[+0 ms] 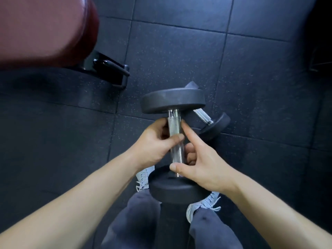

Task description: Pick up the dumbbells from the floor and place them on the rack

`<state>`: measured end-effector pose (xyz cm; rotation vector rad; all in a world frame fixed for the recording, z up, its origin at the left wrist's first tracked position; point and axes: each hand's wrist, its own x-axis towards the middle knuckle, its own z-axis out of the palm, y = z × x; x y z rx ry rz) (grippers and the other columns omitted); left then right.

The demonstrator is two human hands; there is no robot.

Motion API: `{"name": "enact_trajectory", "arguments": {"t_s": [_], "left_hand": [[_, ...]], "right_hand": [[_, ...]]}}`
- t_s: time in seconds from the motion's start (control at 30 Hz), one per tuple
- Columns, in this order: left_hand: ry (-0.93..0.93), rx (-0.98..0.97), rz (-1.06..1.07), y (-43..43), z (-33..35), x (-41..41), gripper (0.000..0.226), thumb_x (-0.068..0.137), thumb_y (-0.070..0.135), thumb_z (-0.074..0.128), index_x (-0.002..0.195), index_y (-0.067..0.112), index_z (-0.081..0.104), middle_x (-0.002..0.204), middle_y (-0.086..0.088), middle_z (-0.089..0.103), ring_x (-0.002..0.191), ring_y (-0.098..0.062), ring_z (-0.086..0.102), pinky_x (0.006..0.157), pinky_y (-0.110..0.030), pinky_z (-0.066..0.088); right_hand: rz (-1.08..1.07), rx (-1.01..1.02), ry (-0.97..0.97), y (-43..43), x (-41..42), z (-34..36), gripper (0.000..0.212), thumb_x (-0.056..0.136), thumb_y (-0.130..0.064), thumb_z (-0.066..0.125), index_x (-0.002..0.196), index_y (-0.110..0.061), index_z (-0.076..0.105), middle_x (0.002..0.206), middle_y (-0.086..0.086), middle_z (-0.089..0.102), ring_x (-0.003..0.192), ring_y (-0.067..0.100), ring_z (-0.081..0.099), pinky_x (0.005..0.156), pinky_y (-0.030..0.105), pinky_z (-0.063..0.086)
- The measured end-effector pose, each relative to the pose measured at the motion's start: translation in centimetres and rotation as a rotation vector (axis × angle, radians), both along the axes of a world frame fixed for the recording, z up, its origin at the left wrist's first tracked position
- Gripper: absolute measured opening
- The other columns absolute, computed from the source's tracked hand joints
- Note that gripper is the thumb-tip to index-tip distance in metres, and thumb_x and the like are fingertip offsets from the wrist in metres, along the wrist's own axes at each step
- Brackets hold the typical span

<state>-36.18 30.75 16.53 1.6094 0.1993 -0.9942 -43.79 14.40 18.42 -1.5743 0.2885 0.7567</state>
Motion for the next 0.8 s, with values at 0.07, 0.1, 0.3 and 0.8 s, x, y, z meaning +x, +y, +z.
{"name": "enact_trajectory", "arguments": {"t_s": [0.07, 0.1, 0.3, 0.8], "left_hand": [[-0.019, -0.002, -0.079, -0.9, 3.9, -1.2, 0.025, 0.094, 0.004, 0.072, 0.117, 0.011, 0.064, 0.095, 0.006, 0.075, 0.091, -0.01, 0.073, 0.081, -0.026, 0.057], [-0.031, 0.001, -0.12, -1.4, 5.9, -1.8, 0.024, 0.093, 0.005, 0.073, 0.115, 0.013, 0.065, 0.091, 0.008, 0.076, 0.089, -0.008, 0.073, 0.078, -0.024, 0.056], [-0.103, 0.018, -0.411, -5.2, 16.8, -5.5, 0.024, 0.085, 0.019, 0.075, 0.108, 0.02, 0.068, 0.088, 0.007, 0.077, 0.085, -0.009, 0.074, 0.079, -0.029, 0.058], [-0.474, -0.165, -1.405, -13.2, 36.6, -22.9, 0.03, 0.085, 0.037, 0.078, 0.111, 0.025, 0.069, 0.098, 0.012, 0.077, 0.094, -0.003, 0.073, 0.09, -0.038, 0.059]], "right_hand": [[-0.029, -0.023, 0.015, -0.6, -1.9, 4.2, 0.112, 0.084, -0.019, 0.077, 0.151, -0.067, 0.001, 0.079, -0.004, 0.062, 0.065, 0.013, 0.06, 0.076, 0.045, 0.06], [-0.051, -0.033, 0.032, -0.9, -2.9, 6.4, 0.113, 0.085, -0.018, 0.076, 0.152, -0.067, 0.0, 0.078, -0.005, 0.063, 0.066, 0.015, 0.062, 0.076, 0.044, 0.062], [-0.309, -0.057, 0.085, -1.5, -9.8, 18.0, 0.11, 0.088, -0.015, 0.072, 0.157, -0.058, -0.003, 0.073, -0.008, 0.066, 0.067, 0.002, 0.064, 0.074, 0.026, 0.059], [-1.21, -0.186, -0.007, 4.6, -33.1, 38.6, 0.105, 0.085, -0.017, 0.077, 0.149, -0.07, 0.014, 0.079, -0.011, 0.069, 0.076, 0.005, 0.064, 0.077, 0.033, 0.053]]}}
